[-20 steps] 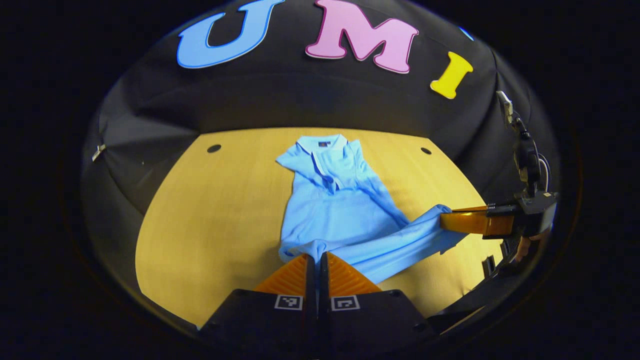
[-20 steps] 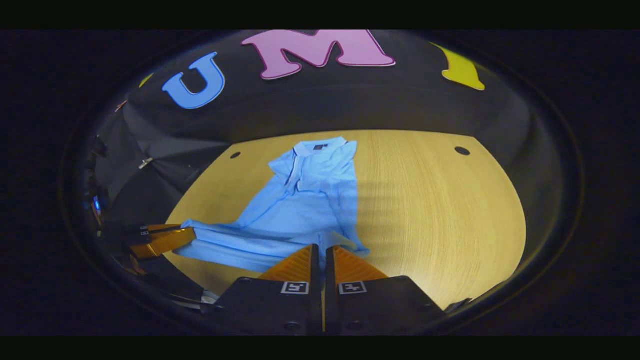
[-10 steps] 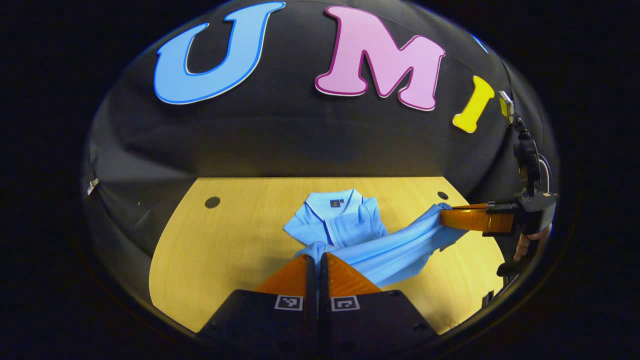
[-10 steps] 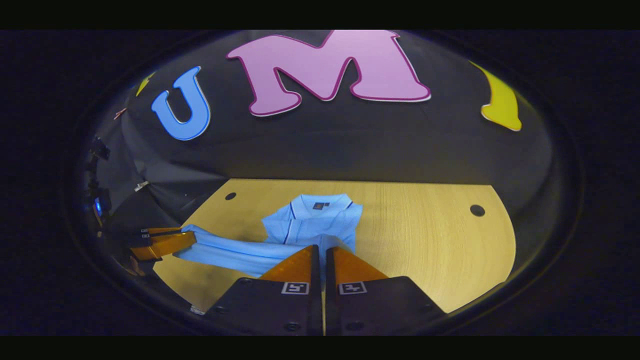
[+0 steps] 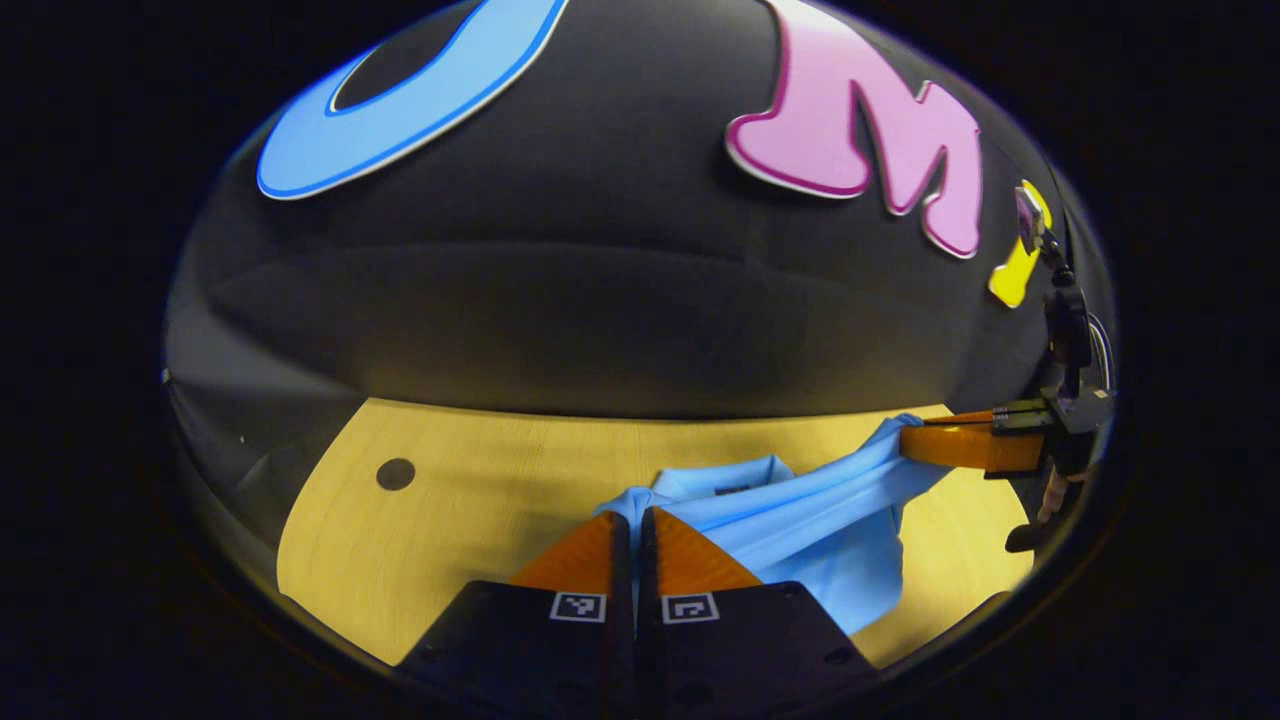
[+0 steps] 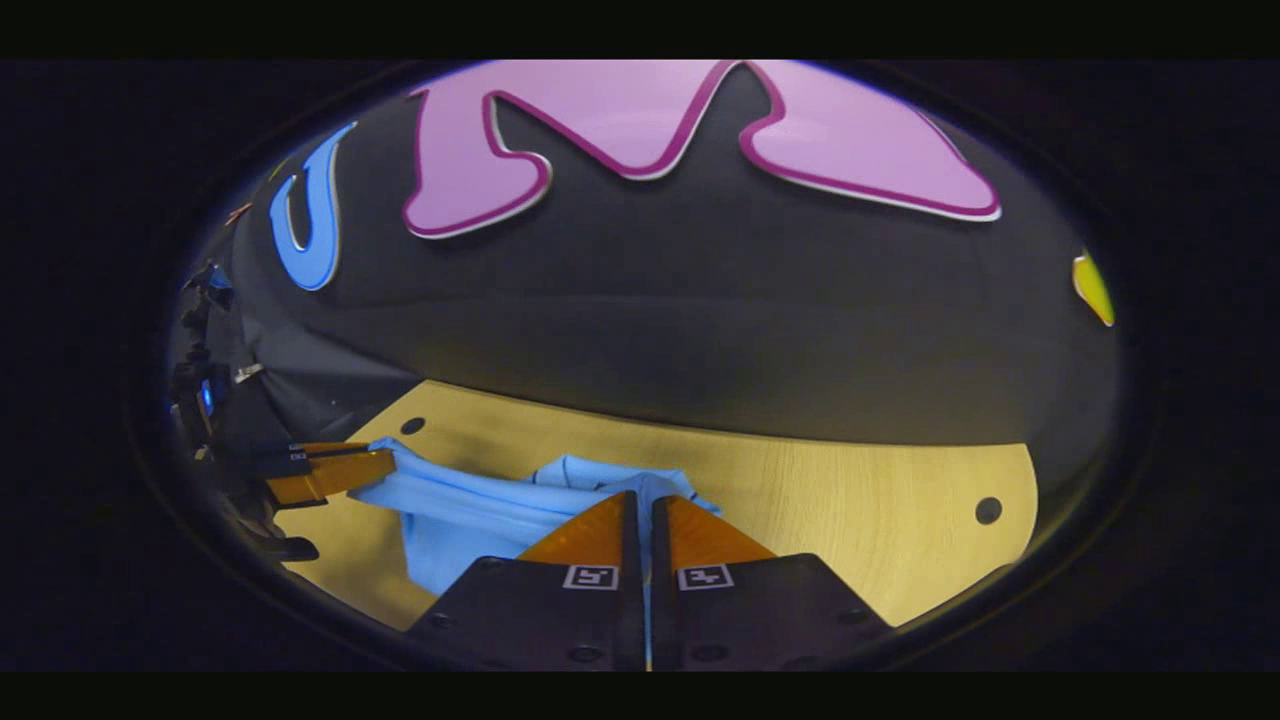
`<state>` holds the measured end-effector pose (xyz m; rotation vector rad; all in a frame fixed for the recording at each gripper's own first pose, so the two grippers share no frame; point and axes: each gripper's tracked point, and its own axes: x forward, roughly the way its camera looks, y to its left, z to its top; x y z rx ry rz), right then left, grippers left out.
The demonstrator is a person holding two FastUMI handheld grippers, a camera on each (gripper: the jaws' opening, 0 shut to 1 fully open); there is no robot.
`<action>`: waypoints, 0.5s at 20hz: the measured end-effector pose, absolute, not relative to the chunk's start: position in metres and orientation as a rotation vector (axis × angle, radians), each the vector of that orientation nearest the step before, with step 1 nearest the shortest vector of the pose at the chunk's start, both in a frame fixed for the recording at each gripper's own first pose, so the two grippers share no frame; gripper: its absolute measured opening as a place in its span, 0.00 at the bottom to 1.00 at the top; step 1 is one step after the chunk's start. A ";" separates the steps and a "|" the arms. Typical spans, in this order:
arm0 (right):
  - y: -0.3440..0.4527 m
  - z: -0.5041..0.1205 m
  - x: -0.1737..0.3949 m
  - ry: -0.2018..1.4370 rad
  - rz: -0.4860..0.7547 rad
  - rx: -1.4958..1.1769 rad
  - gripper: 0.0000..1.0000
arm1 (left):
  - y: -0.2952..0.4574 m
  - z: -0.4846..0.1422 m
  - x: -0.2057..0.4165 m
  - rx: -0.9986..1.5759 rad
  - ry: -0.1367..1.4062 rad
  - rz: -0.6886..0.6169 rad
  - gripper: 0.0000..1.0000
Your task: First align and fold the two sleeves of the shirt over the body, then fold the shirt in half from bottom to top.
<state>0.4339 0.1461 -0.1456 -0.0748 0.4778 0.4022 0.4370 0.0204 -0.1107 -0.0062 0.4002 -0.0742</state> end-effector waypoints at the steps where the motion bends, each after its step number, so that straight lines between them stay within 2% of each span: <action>1: 0.149 -0.154 0.448 0.473 0.394 -0.074 0.07 | 0.025 -0.120 0.452 -0.004 0.402 -0.071 0.06; 4: 0.153 -0.183 0.482 0.467 0.344 -0.066 0.07 | 0.033 -0.142 0.506 0.033 0.370 -0.077 0.06; 5: 0.150 -0.193 0.492 0.462 0.322 -0.065 0.12 | 0.031 -0.147 0.519 0.047 0.352 -0.080 0.06; 6: 0.149 -0.202 0.499 0.463 0.305 -0.069 0.07 | 0.028 -0.152 0.525 0.066 0.343 -0.082 0.06; 7: 0.150 -0.214 0.506 0.465 0.289 -0.082 0.07 | 0.024 -0.158 0.532 0.091 0.346 -0.079 0.08; 8: 0.149 -0.224 0.509 0.468 0.276 -0.097 0.02 | 0.023 -0.164 0.536 0.122 0.350 -0.063 0.14; 9: 0.147 -0.230 0.509 0.480 0.261 -0.106 0.13 | 0.022 -0.173 0.539 0.139 0.361 -0.057 0.15; 10: 0.147 -0.232 0.506 0.494 0.261 -0.098 0.23 | 0.021 -0.177 0.537 0.136 0.371 -0.045 0.20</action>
